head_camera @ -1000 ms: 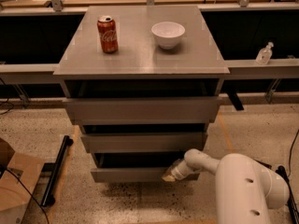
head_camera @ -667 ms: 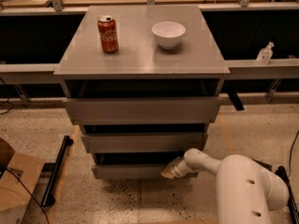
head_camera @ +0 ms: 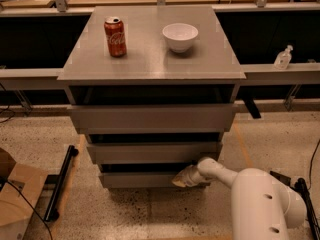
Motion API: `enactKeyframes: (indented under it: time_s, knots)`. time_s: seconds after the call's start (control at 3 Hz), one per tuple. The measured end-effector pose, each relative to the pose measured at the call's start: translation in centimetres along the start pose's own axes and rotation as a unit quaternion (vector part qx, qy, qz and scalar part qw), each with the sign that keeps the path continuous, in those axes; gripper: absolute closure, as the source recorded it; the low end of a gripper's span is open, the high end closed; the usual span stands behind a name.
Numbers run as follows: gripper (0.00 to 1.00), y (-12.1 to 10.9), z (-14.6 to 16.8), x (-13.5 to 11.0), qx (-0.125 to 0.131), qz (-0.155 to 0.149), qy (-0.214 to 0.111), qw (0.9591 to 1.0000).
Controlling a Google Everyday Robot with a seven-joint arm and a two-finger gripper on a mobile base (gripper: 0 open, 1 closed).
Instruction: Close bottom drawer
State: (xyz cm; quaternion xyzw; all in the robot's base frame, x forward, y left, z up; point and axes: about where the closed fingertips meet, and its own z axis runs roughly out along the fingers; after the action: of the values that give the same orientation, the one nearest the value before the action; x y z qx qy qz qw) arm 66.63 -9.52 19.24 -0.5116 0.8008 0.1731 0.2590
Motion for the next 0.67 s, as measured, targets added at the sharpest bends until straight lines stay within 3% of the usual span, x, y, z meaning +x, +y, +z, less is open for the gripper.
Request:
enactKeyframes:
  time_s: [0.33,0.67]
  knots:
    - [1.00,-1.92,-0.15,-1.58,0.012,-0.012,-0.027,0.9995]
    - [1.00,-1.30,0.83,-1.43,0.010,-0.006,-0.026,0.9996]
